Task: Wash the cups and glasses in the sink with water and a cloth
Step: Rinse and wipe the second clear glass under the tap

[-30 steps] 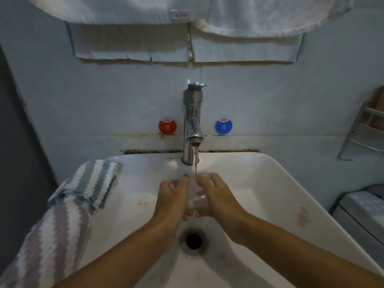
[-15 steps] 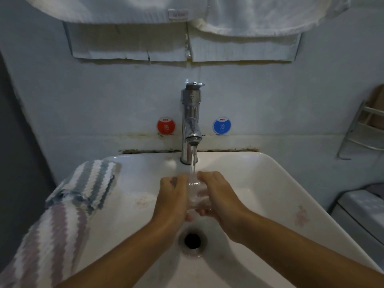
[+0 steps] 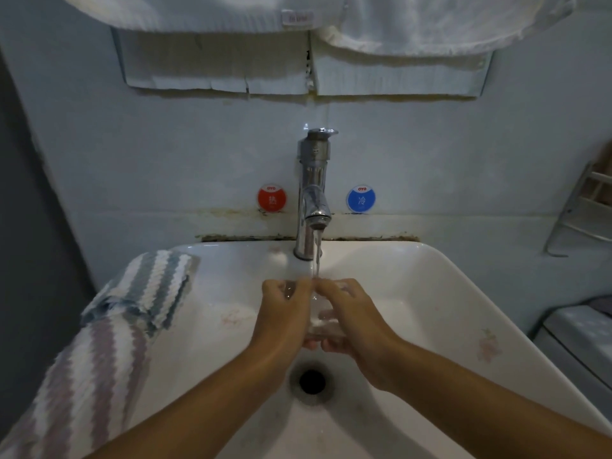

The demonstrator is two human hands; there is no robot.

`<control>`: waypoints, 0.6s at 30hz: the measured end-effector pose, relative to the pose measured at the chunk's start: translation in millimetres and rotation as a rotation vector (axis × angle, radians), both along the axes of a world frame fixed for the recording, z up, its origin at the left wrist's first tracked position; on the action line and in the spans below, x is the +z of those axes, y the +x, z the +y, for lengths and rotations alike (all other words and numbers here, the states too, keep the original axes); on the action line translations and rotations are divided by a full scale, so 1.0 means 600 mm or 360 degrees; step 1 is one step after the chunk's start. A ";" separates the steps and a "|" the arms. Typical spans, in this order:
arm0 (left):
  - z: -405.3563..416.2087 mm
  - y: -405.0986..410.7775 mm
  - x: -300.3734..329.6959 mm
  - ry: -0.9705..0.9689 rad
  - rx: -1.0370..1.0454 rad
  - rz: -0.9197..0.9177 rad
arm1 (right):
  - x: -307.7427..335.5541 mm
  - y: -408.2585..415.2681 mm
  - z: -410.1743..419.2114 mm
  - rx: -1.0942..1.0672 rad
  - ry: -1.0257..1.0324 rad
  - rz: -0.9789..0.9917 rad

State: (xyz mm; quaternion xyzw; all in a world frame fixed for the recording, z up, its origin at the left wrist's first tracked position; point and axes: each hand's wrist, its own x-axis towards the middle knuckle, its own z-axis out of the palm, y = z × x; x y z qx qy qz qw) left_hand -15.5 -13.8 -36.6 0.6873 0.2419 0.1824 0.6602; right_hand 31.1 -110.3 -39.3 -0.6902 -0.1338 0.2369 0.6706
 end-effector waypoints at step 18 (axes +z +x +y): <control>0.004 0.010 0.000 0.0048 0.0193 -0.0021 | 0.010 -0.002 0.006 0.0038 0.0191 0.0020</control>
